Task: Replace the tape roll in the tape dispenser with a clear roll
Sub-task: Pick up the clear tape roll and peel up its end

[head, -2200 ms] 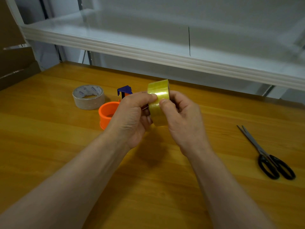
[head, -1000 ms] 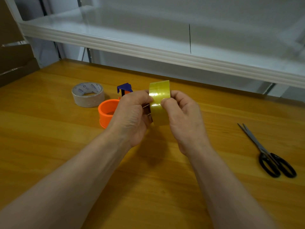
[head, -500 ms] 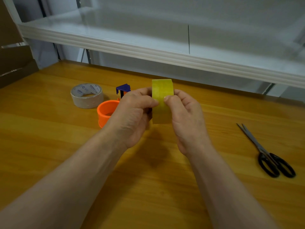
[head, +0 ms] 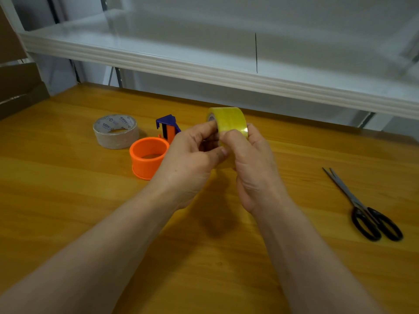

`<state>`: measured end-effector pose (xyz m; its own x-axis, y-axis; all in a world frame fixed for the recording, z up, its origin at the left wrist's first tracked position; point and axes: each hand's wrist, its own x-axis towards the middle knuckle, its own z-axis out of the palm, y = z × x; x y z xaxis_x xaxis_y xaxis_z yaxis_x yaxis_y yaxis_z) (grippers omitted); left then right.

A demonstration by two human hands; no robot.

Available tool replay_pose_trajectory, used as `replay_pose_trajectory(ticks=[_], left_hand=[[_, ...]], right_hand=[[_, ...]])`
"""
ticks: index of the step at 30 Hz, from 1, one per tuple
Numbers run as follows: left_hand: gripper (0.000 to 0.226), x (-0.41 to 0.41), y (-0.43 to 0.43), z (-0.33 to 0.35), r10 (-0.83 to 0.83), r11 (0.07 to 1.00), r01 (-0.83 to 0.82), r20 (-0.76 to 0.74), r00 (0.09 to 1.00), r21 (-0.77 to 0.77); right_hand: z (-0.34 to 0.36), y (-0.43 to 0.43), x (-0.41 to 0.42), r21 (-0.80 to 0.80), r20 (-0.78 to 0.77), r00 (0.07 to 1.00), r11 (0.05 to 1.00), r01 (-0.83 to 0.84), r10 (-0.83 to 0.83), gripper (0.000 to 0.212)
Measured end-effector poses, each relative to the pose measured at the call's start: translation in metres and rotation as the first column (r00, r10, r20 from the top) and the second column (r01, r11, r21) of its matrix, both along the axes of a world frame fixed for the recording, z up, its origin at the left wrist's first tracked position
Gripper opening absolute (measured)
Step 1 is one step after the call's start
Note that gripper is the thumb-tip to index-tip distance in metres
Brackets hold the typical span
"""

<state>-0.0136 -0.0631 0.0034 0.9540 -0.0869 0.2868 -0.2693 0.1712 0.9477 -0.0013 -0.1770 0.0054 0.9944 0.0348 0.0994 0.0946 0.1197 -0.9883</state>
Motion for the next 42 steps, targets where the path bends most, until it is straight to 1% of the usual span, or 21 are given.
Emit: replay_pose_trajectory(ticks=[4, 14, 19, 25, 32, 35, 37, 39, 42], left_hand=[[0.045, 0.000, -0.001, -0.001, 0.010, 1.000, -0.010, 0.013, 1.000, 0.006], [0.043, 0.001, -0.001, -0.001, 0.011, 1.000, -0.011, 0.043, 0.999, 0.010], [0.042, 0.003, 0.000, -0.002, 0.006, 1.000, -0.005, 0.050, 0.999, -0.004], [0.044, 0.001, 0.001, 0.000, -0.010, 1.000, 0.010, 0.040, 0.999, -0.002], [0.044, 0.001, 0.002, 0.000, 0.002, 1.000, -0.003, 0.036, 0.999, 0.007], [0.042, 0.001, 0.003, 0.002, 0.010, 1.000, -0.010, 0.029, 1.000, -0.005], [0.042, 0.002, 0.006, 0.004, 0.015, 1.000, -0.015, 0.014, 1.000, -0.015], [0.040, 0.003, 0.009, 0.006, 0.008, 0.998, -0.009, -0.019, 1.000, -0.066], [0.040, 0.002, 0.012, 0.009, 0.020, 0.989, -0.028, -0.058, 0.998, -0.142]], right_hand=[[0.000, 0.000, 0.001, -0.003, -0.005, 1.000, 1.000, -0.017, 0.017, 0.040], [0.001, 0.000, 0.003, 0.031, 0.032, 0.999, 0.999, -0.011, 0.010, 0.045], [0.002, -0.004, 0.001, 0.080, 0.024, 0.999, 0.996, -0.023, 0.021, 0.045], [-0.001, -0.001, 0.000, 0.057, 0.038, 0.999, 0.998, -0.018, 0.016, 0.037], [-0.003, -0.001, 0.005, 0.094, 0.042, 0.999, 0.995, -0.031, 0.027, 0.040], [-0.002, -0.005, 0.005, 0.111, 0.046, 0.997, 0.991, -0.071, 0.066, 0.044], [-0.001, -0.008, 0.004, 0.088, 0.048, 0.994, 0.991, -0.106, 0.102, 0.042], [0.002, -0.008, 0.002, 0.055, 0.045, 0.992, 0.991, -0.121, 0.119, 0.038], [0.003, -0.007, 0.001, 0.021, 0.047, 0.993, 0.994, -0.107, 0.106, 0.022]])
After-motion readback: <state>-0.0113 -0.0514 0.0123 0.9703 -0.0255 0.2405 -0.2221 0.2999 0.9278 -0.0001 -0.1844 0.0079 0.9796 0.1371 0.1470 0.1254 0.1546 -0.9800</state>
